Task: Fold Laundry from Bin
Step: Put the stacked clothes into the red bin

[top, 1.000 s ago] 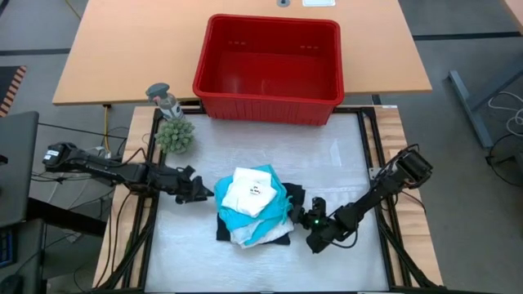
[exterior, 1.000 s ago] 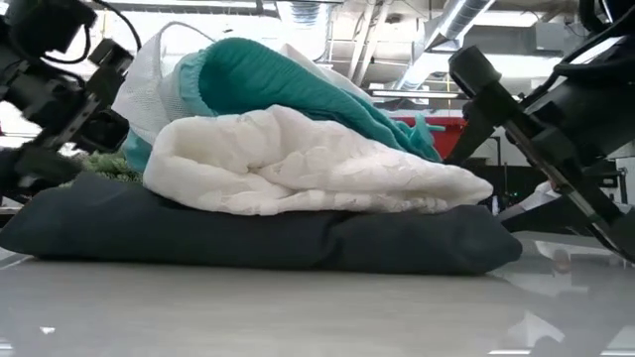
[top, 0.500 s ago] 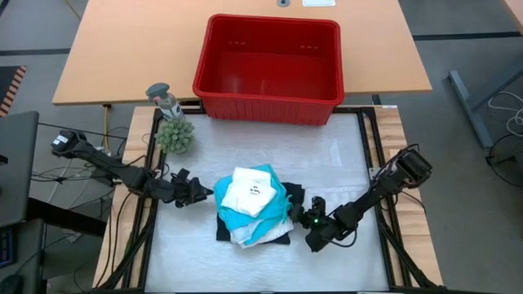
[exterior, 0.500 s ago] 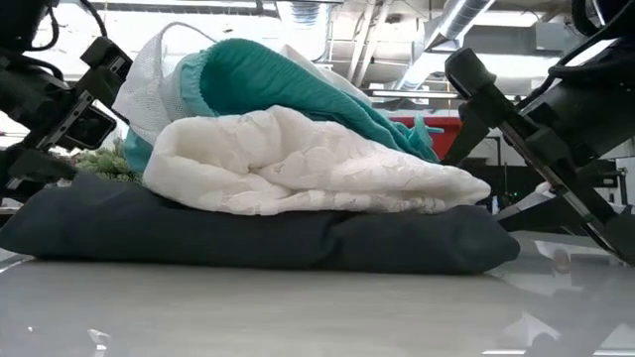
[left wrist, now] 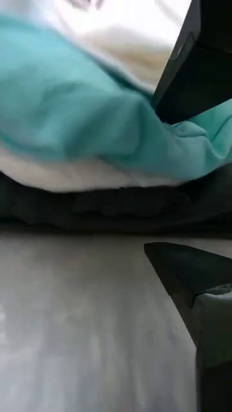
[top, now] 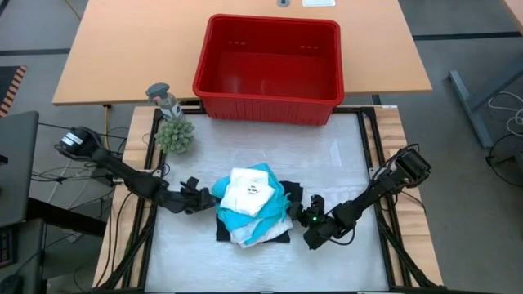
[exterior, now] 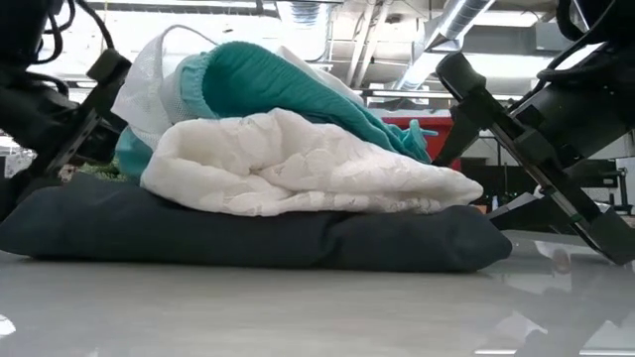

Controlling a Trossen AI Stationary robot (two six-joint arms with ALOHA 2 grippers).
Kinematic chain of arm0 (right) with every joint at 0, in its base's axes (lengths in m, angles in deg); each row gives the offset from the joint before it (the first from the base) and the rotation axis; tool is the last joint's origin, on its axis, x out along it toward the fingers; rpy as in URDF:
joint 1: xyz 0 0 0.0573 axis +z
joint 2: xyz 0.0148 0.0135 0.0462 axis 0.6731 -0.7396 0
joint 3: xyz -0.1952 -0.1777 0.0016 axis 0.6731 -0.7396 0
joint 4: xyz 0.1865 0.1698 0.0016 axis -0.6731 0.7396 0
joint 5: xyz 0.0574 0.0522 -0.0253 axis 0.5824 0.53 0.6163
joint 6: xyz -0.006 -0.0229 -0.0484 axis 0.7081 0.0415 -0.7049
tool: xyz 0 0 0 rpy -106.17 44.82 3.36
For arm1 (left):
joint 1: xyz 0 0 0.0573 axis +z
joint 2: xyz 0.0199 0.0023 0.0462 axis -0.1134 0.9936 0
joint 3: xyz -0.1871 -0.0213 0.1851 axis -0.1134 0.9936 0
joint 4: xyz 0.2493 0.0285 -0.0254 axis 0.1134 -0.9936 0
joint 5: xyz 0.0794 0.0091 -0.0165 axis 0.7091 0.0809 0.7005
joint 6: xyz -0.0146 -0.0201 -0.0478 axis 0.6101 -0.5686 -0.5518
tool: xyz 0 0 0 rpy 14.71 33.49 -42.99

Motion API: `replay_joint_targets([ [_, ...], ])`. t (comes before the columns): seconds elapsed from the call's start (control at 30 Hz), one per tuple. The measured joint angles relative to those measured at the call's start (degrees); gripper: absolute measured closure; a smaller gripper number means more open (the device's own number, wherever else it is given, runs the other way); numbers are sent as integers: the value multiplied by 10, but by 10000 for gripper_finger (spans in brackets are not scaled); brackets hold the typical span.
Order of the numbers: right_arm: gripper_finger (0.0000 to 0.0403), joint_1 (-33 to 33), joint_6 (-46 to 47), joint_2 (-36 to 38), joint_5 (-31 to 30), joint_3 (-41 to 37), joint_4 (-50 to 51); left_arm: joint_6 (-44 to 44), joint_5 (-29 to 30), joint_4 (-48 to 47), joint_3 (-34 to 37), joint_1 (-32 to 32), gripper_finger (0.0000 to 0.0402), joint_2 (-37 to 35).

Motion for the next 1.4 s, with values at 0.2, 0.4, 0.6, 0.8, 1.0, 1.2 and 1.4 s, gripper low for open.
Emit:
replay_joint_targets([
  [0.2, 147, 0, -1, 0, 0, 0, -4, 5, -8, 108, 0, -3, 106, 102],
  [0.4, 147, -14, -25, -1, 8, -1, -28, 14, -13, 115, -11, -1, 106, 118],
  [0.6, 147, -78, -189, -3, 84, 18, -90, 11, -25, 110, -14, 16, 106, 118],
  [0.8, 165, -134, -276, -5, 145, 49, -92, 25, -43, 111, -15, 31, 116, 118],
  [1.0, 265, -147, -320, -6, 166, 57, -93, 46, -27, 98, -26, 31, 204, 124],
  [1.2, 340, -154, -334, -6, 166, 57, -107, 75, -6, 65, -39, 33, 316, 125],
  [1.4, 340, -164, -393, -6, 180, 57, -168, 93, 8, 85, -38, 34, 341, 125],
])
